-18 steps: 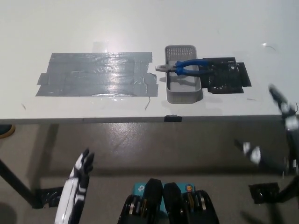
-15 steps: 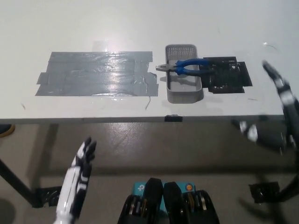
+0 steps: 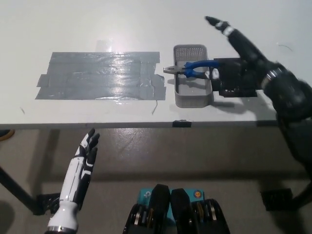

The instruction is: The robot picks the blue plier placed on top of the container and places it on the grey area of the table

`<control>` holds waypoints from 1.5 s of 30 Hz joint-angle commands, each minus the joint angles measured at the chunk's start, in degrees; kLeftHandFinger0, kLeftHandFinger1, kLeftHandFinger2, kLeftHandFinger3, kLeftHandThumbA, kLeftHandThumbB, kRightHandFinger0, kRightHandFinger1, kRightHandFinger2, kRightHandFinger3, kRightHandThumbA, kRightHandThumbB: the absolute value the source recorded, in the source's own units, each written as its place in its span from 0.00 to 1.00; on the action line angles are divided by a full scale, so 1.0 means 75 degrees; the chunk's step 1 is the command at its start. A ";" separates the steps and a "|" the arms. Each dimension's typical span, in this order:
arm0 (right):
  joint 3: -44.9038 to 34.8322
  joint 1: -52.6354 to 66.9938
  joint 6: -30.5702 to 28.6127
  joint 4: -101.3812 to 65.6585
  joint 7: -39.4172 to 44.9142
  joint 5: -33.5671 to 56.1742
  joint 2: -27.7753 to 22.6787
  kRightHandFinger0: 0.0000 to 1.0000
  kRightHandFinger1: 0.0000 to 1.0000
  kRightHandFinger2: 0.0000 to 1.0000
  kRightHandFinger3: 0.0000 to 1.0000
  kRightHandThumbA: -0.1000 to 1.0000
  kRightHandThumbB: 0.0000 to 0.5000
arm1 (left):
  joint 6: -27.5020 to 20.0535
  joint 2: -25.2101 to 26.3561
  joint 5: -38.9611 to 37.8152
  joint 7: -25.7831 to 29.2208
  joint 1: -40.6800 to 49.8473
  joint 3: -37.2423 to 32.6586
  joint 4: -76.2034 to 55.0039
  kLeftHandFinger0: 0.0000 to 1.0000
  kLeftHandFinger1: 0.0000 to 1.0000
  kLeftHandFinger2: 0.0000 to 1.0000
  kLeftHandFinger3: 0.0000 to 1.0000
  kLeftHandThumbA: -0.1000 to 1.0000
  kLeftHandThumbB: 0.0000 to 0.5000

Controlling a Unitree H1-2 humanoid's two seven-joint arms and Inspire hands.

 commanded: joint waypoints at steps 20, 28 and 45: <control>0.2219 -0.3000 0.1301 0.3037 0.1980 -0.1338 0.0305 1.00 1.00 1.00 1.00 0.89 0.85 | 0.0082 0.0107 0.0259 0.0074 -0.0006 -0.0109 -0.0342 1.00 1.00 1.00 1.00 1.00 0.00; 0.2562 -0.3319 0.1297 0.3447 0.2678 -0.1497 0.0443 1.00 1.00 1.00 1.00 0.96 0.77 | 0.0183 0.0140 0.0459 0.0085 -0.0065 -0.0154 -0.0429 1.00 1.00 1.00 1.00 1.00 0.00; 0.3093 -0.3723 0.0530 0.4569 0.3253 -0.1866 0.0566 1.00 1.00 1.00 1.00 1.00 0.60 | 0.0176 0.0152 0.0667 0.0107 -0.0197 -0.0198 -0.0535 1.00 1.00 1.00 1.00 1.00 0.00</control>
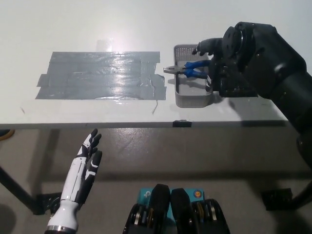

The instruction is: The robot picks the blue plier placed on top of the container and places it on the grey area of the table

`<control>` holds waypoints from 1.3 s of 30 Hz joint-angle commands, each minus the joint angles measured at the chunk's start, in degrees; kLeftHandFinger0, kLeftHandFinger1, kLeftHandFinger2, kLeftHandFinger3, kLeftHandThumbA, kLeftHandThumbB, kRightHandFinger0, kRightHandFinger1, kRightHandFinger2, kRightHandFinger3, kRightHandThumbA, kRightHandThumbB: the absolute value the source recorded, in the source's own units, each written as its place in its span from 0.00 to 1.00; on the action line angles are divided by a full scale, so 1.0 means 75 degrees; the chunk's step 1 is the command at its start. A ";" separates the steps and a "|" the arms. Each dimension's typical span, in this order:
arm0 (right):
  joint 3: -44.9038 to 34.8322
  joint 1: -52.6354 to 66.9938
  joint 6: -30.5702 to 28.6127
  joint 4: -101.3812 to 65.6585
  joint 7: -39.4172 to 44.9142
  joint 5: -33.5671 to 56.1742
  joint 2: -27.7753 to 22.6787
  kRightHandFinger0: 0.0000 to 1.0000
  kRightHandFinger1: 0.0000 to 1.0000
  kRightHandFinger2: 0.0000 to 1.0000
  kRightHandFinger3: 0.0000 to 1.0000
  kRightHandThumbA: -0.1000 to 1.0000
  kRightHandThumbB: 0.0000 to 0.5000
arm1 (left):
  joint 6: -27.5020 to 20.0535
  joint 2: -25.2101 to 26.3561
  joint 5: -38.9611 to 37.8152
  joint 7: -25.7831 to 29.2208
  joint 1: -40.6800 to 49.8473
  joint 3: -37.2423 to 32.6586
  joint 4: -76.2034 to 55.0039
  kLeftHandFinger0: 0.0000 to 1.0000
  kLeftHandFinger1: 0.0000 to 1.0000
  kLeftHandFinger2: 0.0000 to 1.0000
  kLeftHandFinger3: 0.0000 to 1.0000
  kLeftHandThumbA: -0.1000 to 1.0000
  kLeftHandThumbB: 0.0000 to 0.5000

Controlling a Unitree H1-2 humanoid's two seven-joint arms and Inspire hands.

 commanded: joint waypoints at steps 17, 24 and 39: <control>-0.0026 -0.0895 -0.0593 0.1180 -0.0063 -0.0391 0.0384 1.00 1.00 1.00 1.00 1.00 0.64 | 0.0064 0.0010 0.0287 0.0103 -0.0143 -0.0221 -0.0376 1.00 1.00 1.00 1.00 1.00 0.00; -0.0086 -0.0941 -0.0563 0.1366 -0.0116 -0.0413 0.0511 1.00 1.00 1.00 1.00 1.00 0.63 | 0.0054 -0.0021 0.0181 0.0033 -0.0150 -0.0312 -0.0377 1.00 1.00 1.00 1.00 1.00 0.00; -0.0160 -0.0949 -0.0824 0.1663 -0.0505 -0.0551 0.0652 1.00 1.00 1.00 1.00 1.00 0.68 | 0.0031 0.0005 0.0211 0.0050 -0.0104 -0.0452 -0.0431 1.00 1.00 1.00 1.00 1.00 0.00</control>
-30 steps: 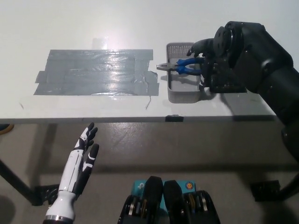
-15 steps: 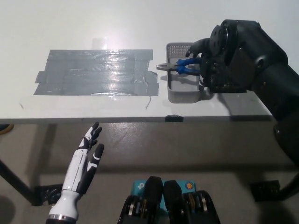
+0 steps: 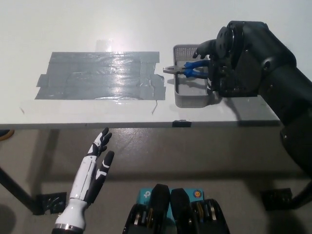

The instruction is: The robot picks the blue plier placed on top of the container and places it on the grey area of the table

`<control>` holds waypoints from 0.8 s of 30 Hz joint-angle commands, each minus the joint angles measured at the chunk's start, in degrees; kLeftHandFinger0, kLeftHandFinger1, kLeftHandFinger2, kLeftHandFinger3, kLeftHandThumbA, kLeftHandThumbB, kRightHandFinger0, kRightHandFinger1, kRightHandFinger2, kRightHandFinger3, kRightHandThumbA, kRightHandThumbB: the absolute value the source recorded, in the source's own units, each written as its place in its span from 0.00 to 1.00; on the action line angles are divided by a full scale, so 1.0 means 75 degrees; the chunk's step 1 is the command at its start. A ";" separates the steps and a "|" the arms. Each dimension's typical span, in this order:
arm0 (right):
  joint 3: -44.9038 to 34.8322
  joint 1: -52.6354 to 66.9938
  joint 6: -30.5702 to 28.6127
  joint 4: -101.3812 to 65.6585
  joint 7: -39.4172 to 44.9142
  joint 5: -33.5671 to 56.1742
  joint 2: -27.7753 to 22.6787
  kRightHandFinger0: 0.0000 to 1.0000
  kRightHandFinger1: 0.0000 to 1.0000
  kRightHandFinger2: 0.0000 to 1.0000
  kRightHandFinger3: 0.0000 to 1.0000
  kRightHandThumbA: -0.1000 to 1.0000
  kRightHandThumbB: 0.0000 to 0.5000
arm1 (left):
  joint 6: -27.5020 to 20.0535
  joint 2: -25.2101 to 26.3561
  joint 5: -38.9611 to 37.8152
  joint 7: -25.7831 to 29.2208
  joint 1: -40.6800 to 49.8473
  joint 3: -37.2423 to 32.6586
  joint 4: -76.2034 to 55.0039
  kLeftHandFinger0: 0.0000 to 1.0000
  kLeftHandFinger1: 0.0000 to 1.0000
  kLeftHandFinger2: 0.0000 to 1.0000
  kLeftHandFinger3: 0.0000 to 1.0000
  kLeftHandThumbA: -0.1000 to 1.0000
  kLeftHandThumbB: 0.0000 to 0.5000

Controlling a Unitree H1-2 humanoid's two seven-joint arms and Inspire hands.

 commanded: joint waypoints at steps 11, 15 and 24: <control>-0.0216 -0.0772 -0.0211 0.0571 -0.0846 -0.0107 0.0284 1.00 1.00 1.00 1.00 1.00 0.77 | -0.0173 0.0032 0.0090 0.0115 -0.0070 -0.0097 -0.0283 1.00 1.00 1.00 1.00 1.00 0.00; -0.0357 -0.0844 -0.0292 0.0514 -0.0780 0.0009 0.0205 1.00 1.00 1.00 1.00 1.00 0.71 | -0.0189 0.0048 0.0097 0.0088 -0.0064 -0.0146 -0.0266 1.00 1.00 1.00 1.00 1.00 0.00; -0.0610 -0.0996 -0.0280 0.0533 -0.0774 0.0019 0.0183 1.00 1.00 1.00 1.00 1.00 0.73 | -0.0333 0.0111 0.0145 0.0131 -0.0115 -0.0181 -0.0191 1.00 1.00 1.00 1.00 1.00 0.00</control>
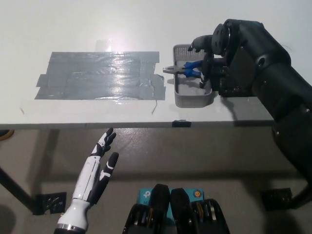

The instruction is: The robot picks the blue plier placed on top of the container and places it on the grey area of the table

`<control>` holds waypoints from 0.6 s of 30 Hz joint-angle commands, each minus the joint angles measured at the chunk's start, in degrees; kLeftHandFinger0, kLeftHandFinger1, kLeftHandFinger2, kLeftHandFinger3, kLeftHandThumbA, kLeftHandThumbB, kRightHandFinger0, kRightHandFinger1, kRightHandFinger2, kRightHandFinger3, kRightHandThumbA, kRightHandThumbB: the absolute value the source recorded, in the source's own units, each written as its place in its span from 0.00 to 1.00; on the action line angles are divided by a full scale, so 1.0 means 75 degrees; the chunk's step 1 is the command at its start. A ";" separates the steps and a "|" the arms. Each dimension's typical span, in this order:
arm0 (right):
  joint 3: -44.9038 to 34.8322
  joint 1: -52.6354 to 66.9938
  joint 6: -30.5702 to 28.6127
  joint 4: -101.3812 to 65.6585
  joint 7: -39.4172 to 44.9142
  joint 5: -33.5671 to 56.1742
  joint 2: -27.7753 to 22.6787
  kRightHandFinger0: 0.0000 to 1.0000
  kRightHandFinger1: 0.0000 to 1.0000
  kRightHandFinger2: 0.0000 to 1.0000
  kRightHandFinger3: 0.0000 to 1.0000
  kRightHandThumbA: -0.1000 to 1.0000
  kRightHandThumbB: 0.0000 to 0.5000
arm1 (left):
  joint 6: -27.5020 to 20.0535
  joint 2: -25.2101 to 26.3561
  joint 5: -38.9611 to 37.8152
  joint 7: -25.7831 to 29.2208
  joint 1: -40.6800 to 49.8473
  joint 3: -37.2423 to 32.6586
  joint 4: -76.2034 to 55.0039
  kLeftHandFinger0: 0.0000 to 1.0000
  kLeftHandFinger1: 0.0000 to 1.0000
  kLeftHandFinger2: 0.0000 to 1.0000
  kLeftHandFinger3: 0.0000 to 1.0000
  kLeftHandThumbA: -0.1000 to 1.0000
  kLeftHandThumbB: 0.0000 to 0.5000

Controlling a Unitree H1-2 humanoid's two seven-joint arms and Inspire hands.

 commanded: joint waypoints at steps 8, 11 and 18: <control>-0.0153 -0.0963 -0.0166 -0.0040 -0.0066 0.0015 -0.0069 1.00 1.00 1.00 1.00 1.00 0.75 | -0.0188 0.0076 0.0010 0.0059 -0.0059 -0.0002 -0.0182 1.00 1.00 1.00 1.00 1.00 0.00; -0.0171 -0.0881 -0.0105 -0.0112 -0.0047 0.0014 -0.0077 1.00 1.00 1.00 1.00 1.00 0.75 | -0.0223 0.0074 0.0017 0.0060 -0.0021 -0.0027 -0.0188 1.00 1.00 1.00 1.00 1.00 0.00; -0.0191 -0.0712 -0.0057 -0.0014 -0.0131 0.0023 0.0006 1.00 1.00 1.00 1.00 1.00 0.76 | -0.0172 0.0098 0.0043 0.0051 -0.0041 -0.0034 -0.0229 1.00 1.00 1.00 1.00 1.00 0.00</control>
